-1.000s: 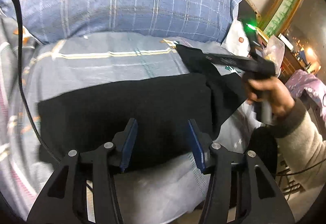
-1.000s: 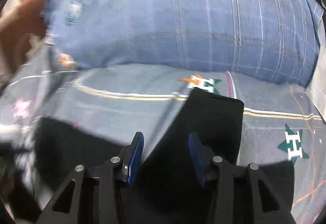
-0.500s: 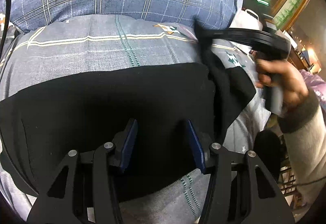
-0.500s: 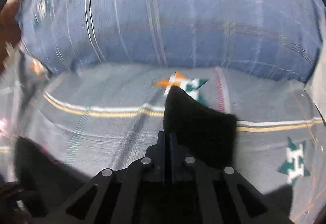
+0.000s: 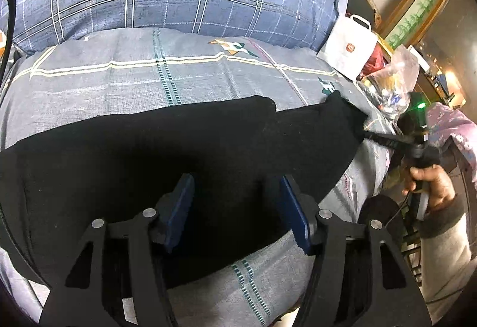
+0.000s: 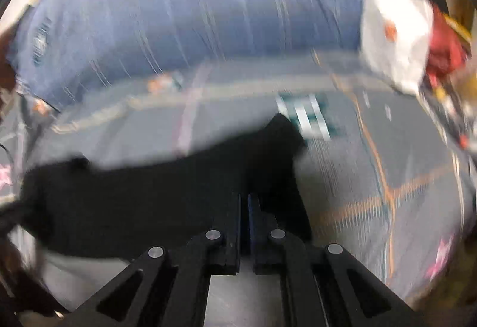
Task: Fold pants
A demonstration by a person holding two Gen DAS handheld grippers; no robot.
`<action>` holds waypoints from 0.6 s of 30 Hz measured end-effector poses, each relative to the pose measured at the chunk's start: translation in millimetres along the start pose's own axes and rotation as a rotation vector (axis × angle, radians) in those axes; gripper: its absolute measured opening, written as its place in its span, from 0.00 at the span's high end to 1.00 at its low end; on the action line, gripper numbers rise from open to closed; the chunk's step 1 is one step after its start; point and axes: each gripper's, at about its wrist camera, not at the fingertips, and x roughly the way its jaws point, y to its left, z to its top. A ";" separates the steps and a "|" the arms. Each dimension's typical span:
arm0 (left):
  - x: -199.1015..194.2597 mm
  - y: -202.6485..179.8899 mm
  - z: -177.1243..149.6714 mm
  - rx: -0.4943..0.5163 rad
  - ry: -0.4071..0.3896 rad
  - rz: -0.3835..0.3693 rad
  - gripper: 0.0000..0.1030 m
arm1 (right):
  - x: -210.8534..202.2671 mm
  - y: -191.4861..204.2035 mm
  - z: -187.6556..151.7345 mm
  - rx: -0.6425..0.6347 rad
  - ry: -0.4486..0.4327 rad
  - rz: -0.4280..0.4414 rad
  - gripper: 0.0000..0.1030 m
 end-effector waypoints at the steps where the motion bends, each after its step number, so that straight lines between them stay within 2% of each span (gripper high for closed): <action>1: 0.4 0.6 0.1 -0.001 0.003 0.005 0.42 | 3.9 -8.8 -4.1 0.040 0.013 0.008 0.89; 3: -0.5 2.6 0.5 -0.014 -0.002 0.013 0.42 | -3.7 -21.7 -5.7 0.111 -0.022 0.020 0.65; 6: -1.6 4.9 2.7 -0.017 -0.005 0.018 0.42 | -29.3 -33.4 -2.7 0.176 -0.112 0.028 0.63; 9: 0.1 5.0 6.6 -0.014 -0.004 0.030 0.42 | -45.2 -16.9 4.9 0.155 -0.183 0.150 0.63; 11: 2.0 4.7 8.5 -0.012 -0.005 0.040 0.42 | -46.9 17.4 12.7 0.063 -0.220 0.278 0.63; 14: 3.7 4.8 9.6 -0.009 -0.006 0.069 0.42 | -32.3 73.9 21.6 -0.064 -0.197 0.455 0.63; 16: 2.1 8.2 8.4 -0.006 -0.013 0.095 0.42 | -19.3 117.4 25.7 -0.160 -0.171 0.517 0.63; 18: -1.0 14.5 6.0 -0.014 -0.020 0.122 0.42 | -8.5 149.6 27.7 -0.244 -0.157 0.541 0.63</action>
